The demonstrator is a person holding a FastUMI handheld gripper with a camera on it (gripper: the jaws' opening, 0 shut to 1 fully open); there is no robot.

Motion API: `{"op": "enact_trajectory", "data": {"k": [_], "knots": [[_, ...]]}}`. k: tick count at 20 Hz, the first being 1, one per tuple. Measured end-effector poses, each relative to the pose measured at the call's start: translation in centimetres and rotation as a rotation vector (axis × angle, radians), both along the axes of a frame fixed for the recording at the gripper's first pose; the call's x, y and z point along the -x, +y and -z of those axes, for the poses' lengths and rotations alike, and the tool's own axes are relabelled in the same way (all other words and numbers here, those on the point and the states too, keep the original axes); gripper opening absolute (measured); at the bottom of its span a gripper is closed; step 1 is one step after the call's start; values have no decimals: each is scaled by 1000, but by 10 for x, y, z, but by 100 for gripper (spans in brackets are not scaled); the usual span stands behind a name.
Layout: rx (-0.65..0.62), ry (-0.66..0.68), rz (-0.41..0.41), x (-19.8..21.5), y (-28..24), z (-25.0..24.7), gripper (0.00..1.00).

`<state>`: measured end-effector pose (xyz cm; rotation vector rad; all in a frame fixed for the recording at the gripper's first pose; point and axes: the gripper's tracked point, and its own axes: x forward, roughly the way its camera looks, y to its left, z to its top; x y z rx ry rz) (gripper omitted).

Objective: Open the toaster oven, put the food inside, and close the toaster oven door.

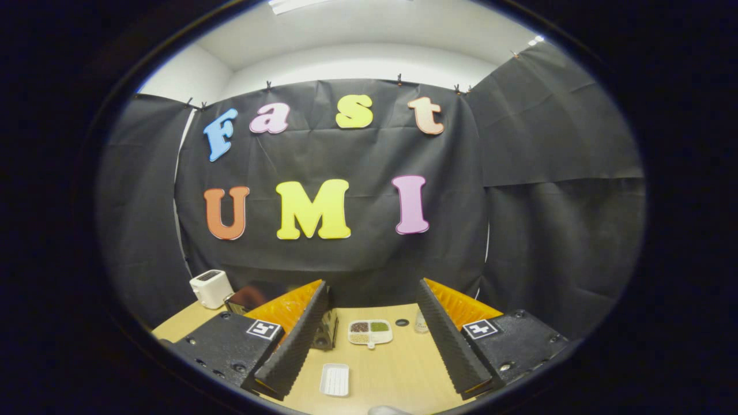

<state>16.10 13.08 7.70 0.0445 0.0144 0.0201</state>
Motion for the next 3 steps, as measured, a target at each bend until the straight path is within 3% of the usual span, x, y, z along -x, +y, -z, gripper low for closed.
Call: {"op": "enact_trajectory", "data": {"k": [3], "knots": [[-1,3,5,2,-2,1,99]]}}
